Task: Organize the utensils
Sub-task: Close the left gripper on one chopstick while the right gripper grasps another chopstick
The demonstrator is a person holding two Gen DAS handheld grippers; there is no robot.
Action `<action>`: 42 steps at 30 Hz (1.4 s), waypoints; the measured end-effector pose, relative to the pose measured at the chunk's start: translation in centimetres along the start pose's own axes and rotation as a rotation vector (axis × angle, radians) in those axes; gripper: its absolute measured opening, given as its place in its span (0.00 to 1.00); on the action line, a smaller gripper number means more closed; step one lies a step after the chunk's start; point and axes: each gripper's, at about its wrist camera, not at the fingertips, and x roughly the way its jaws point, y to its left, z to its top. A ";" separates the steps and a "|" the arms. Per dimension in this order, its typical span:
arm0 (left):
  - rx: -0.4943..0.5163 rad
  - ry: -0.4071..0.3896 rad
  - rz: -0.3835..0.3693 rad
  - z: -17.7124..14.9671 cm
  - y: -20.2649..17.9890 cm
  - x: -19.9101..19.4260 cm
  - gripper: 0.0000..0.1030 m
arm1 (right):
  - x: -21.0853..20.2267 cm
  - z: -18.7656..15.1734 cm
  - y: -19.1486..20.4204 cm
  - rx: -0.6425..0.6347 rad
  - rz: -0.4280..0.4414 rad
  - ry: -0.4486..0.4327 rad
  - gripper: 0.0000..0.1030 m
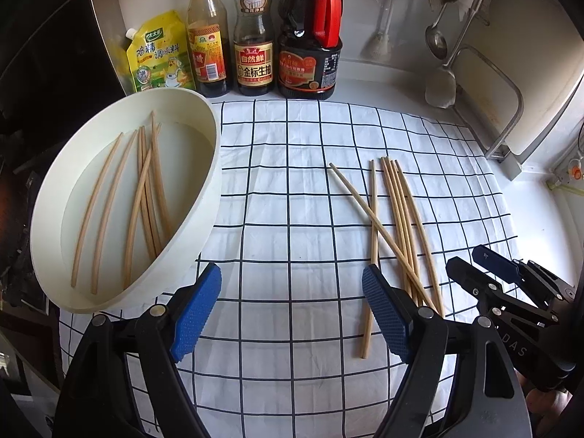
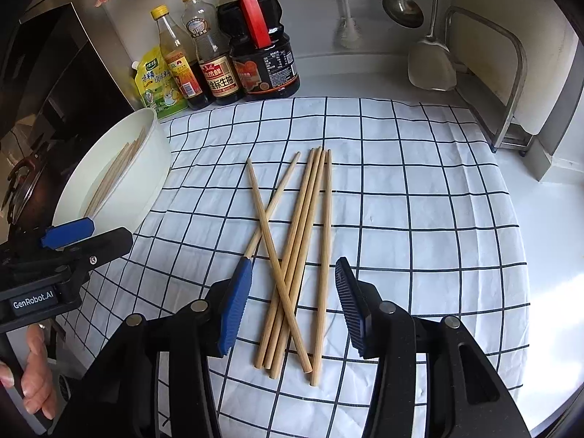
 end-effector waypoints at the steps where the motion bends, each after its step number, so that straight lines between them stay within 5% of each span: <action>1: -0.003 0.003 0.000 0.0 0.0 0.2 0.76 | 0.2 0.0 0.0 -0.003 -0.003 0.000 0.45; 42: 0.046 0.108 -0.014 -1.5 -3.6 8.1 0.76 | 5.9 -1.0 -2.8 -0.069 -0.152 0.057 0.45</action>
